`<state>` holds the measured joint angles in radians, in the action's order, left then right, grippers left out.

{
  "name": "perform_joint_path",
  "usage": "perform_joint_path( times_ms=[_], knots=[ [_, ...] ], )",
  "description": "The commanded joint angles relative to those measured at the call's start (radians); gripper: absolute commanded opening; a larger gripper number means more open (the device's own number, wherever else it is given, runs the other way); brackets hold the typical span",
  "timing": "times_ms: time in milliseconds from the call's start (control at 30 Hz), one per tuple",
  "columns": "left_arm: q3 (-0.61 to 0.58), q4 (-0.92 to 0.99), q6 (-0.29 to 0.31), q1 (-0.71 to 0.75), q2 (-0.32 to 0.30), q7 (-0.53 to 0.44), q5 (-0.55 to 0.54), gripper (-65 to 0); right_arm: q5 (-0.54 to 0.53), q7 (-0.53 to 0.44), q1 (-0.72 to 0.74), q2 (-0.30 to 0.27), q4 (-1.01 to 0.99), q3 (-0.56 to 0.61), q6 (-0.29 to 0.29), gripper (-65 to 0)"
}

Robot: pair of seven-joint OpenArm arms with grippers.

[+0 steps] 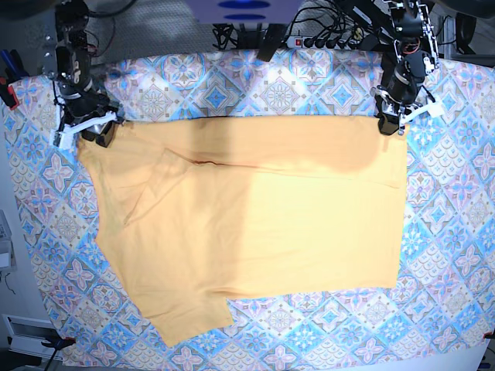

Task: Fold the T-shirt properly
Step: 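Move the right gripper outward along the shirt's shoulder edge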

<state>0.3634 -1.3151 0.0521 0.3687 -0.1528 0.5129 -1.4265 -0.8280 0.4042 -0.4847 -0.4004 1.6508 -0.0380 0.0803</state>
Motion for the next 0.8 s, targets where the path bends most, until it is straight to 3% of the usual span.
perform_joint_path(
  times_ms=[0, 267, 767],
  knots=[
    [-0.004, -0.001, 0.009, 0.002, -0.003, 0.008, -0.010, -65.0, -0.029, 0.003, 0.002, -0.013, 0.009, -0.024, -0.012, -41.7],
    [-0.004, -0.001, 0.009, 0.002, -0.003, 0.008, -0.010, -65.0, -0.221, 0.098, 0.004, -0.009, -0.047, -0.129, -0.017, -41.6],
    [-0.004, -0.001, 0.009, 0.002, -0.003, 0.008, -0.009, -65.0, -0.230, 0.098, 0.071, 0.018, -0.212, -0.122, -0.066, -41.6]
  ],
)
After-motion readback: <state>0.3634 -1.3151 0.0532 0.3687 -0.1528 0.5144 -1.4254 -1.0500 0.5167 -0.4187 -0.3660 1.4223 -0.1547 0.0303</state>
